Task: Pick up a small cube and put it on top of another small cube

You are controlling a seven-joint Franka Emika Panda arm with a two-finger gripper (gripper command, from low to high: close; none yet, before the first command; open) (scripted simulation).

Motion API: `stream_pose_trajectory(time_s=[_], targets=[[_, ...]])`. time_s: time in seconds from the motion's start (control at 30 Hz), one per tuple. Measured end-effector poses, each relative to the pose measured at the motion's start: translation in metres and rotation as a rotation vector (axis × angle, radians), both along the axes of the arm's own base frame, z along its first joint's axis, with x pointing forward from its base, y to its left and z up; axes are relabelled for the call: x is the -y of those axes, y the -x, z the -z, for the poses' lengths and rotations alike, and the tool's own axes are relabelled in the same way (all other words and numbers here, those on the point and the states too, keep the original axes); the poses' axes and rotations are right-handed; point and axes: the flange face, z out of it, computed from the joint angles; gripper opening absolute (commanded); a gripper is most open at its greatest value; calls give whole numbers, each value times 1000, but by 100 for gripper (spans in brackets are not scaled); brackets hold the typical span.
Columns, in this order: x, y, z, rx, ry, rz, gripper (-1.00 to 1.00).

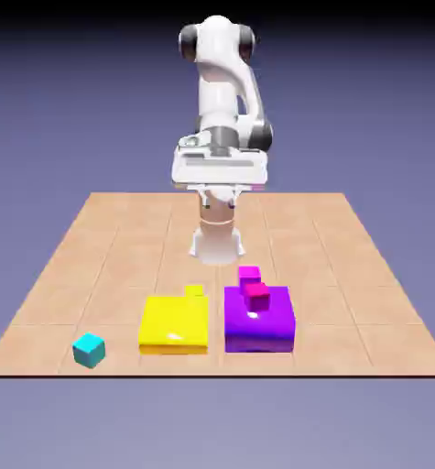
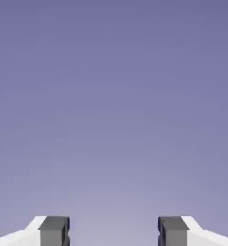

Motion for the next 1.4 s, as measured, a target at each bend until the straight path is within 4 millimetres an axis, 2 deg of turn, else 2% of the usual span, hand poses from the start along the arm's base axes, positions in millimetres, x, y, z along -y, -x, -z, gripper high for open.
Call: stream_pose_trajectory(time_s=[0.33, 0.73, 1.07, 1.4], targets=[[9, -4, 39, -44, 338, -401, 0], [14, 8, 105, -86, 732, -930, 0], [20, 36, 165, -98, 1040, -1414, 0], [33, 81, 218, -71, 1315, -1936, 0]])
